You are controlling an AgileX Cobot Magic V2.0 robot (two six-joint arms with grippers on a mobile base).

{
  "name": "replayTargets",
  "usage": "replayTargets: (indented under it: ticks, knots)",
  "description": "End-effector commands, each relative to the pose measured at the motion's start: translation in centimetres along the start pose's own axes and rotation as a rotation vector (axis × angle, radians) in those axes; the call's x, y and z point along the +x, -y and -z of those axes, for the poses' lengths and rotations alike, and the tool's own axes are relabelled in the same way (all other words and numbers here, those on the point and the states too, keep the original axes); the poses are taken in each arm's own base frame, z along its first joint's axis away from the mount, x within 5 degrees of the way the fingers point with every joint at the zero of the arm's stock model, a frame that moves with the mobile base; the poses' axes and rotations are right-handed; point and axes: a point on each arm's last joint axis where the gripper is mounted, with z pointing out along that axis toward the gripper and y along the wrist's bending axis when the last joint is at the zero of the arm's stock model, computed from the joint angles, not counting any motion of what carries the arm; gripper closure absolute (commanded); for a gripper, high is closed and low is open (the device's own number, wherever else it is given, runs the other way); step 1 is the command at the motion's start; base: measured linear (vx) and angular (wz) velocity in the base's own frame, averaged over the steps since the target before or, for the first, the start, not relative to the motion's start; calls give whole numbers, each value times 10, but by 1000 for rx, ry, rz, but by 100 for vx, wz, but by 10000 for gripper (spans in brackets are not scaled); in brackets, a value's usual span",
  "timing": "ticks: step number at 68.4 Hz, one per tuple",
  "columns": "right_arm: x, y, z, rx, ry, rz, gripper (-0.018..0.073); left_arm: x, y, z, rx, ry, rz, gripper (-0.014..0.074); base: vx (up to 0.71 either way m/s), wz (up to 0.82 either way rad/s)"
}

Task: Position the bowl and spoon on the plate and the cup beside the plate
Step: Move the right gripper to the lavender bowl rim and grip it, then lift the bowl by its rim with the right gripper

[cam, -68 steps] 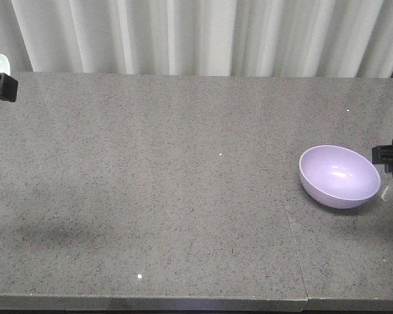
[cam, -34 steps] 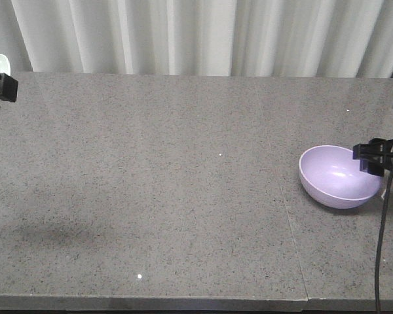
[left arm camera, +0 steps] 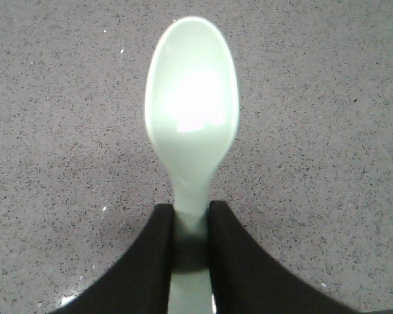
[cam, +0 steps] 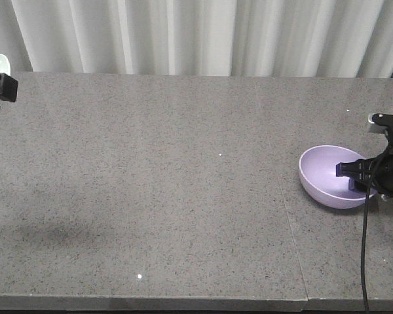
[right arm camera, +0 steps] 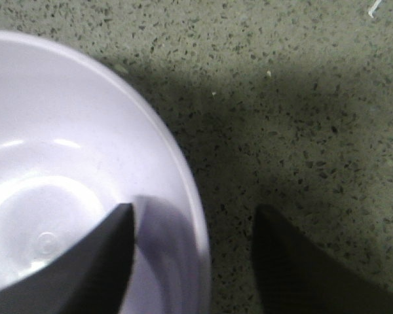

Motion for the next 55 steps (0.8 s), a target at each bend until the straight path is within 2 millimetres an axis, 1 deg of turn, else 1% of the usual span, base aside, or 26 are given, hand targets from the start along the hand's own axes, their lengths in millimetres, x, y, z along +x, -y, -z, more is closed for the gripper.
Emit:
replayTargets:
  ticks: [1, 3, 5, 8, 11, 17, 24, 36, 38, 41, 42, 46, 48, 51, 52, 55]
  knots:
    - [-16, 1, 17, 0, 107, 3, 344, -2, 0, 15, 16, 62, 6, 603, 0, 0]
    - [-16, 1, 17, 0, 106, 2, 379, -2, 0, 15, 16, 62, 6, 603, 0, 0]
    - [-16, 1, 17, 0, 105, 2, 440, -2, 0, 15, 16, 62, 6, 603, 0, 0]
    - [-16, 1, 17, 0, 103, 2, 500, -2, 0, 15, 16, 62, 6, 603, 0, 0]
    - [-16, 1, 18, 0, 103, 2, 579, -2, 0, 15, 16, 62, 6, 603, 0, 0]
    - [-16, 1, 23, -4, 110, -1, 572, -2, 0, 15, 16, 62, 6, 603, 0, 0]
    - [-17, -1, 40, -14, 138, -10, 570, -2, 0, 15, 16, 62, 6, 603, 0, 0]
    - [-15, -3, 90, -27, 220, -8, 568, -2, 0, 15, 16, 62, 6, 603, 0, 0]
    - [-14, -4, 103, -29, 242, -6, 566, -2, 0, 15, 16, 62, 6, 603, 0, 0]
    - [-11, -4, 116, -32, 262, -4, 566, -2, 0, 15, 16, 62, 6, 603, 0, 0]
    - [-9, -4, 125, -34, 275, -3, 566, -2, 0, 15, 16, 62, 6, 603, 0, 0]
    - [-5, -5, 144, -37, 309, 0, 566, -2, 0, 15, 16, 62, 6, 603, 0, 0]
    - [-1, -5, 158, -40, 335, 3, 565, -2, 0, 15, 16, 62, 6, 603, 0, 0]
    - [3, -6, 171, -42, 358, 5, 565, -2, 0, 15, 16, 62, 6, 603, 0, 0]
    - [6, -6, 178, -42, 371, 7, 565, -2, 0, 15, 16, 62, 6, 603, 0, 0]
    - [13, -6, 193, -42, 392, 13, 565, -2, 0, 15, 16, 62, 6, 603, 0, 0]
